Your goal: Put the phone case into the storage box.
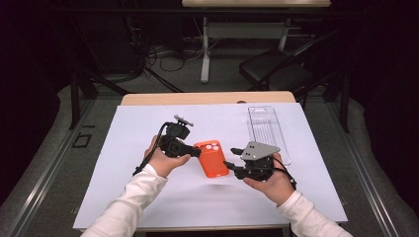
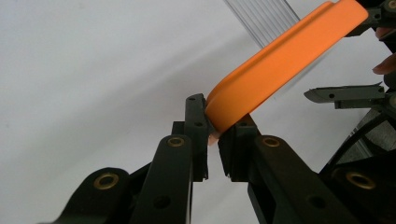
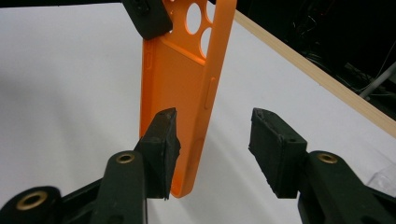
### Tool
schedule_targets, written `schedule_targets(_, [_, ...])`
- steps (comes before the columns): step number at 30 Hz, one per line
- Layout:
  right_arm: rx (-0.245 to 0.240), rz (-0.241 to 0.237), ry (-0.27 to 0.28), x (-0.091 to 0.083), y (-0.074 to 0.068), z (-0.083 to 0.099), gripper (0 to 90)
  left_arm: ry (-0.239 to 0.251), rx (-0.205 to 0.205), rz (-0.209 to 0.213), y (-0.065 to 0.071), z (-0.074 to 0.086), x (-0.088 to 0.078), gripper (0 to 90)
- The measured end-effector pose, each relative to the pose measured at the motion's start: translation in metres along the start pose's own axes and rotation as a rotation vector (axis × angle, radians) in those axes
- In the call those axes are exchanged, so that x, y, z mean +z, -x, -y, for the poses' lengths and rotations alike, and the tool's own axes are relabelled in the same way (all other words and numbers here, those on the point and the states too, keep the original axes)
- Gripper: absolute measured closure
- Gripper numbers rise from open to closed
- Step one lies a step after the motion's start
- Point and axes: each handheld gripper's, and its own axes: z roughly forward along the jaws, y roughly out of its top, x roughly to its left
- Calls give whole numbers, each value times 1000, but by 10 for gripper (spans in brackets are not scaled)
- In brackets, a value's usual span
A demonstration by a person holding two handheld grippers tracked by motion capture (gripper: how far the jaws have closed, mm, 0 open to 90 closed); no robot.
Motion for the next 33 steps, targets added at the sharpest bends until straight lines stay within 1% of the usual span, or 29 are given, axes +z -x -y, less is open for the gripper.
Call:
schedule_targets(6, [-8,-2,-13,2,-1,-2,515,-23,-15,-2,0,-1,6,823])
schedule_targets(8, [-9,-7,-16,2,-1,-3,517,-44,-45,8,0,-2,9,823])
schedule_targets(9, [-8,-7,-16,2,-1,-4,520,-44,-45,8,0,-2,9,822])
schedule_targets(10, [-8,-7,-16,2,-1,-4,520,-56,-65,15,-1,-2,10,822])
schedule_targets(11, [-5,-8,-18,3,0,-4,522,-68,-95,23,-2,-2,11,823])
schedule_targets(13, [-7,-8,-21,3,0,-5,527,-75,-107,21,-2,-1,13,822])
schedule_targets(18, [-5,-10,-29,3,0,-6,535,-87,-108,14,-2,-2,14,824])
schedule_targets(19, [3,-10,-31,4,0,-7,542,-86,-110,13,-2,-2,14,824])
schedule_targets(22, [4,-10,-40,4,0,-9,547,-90,-104,-1,-1,-2,14,824])
schedule_targets(23, [1,-9,-42,4,0,-10,547,-98,-99,-3,0,-3,14,824])
schedule_targets(25, [0,-9,-43,4,0,-11,547,-96,-100,-8,1,-3,14,824])
schedule_targets(27, [-3,-7,-50,5,0,-13,548,-103,-90,-12,2,-4,15,824])
schedule_targets(28, [-6,-9,-52,5,1,-14,549,-103,-92,-15,3,-4,15,824])
schedule_targets(29, [-12,-8,-61,5,1,-16,552,-109,-82,-22,4,-5,16,824])
schedule_targets(32, [-16,-10,-69,6,1,-20,553,-116,-82,-24,6,-6,16,824])
schedule_targets(33, [-21,-16,-80,6,2,-23,555,-122,-73,-30,7,-7,16,824])
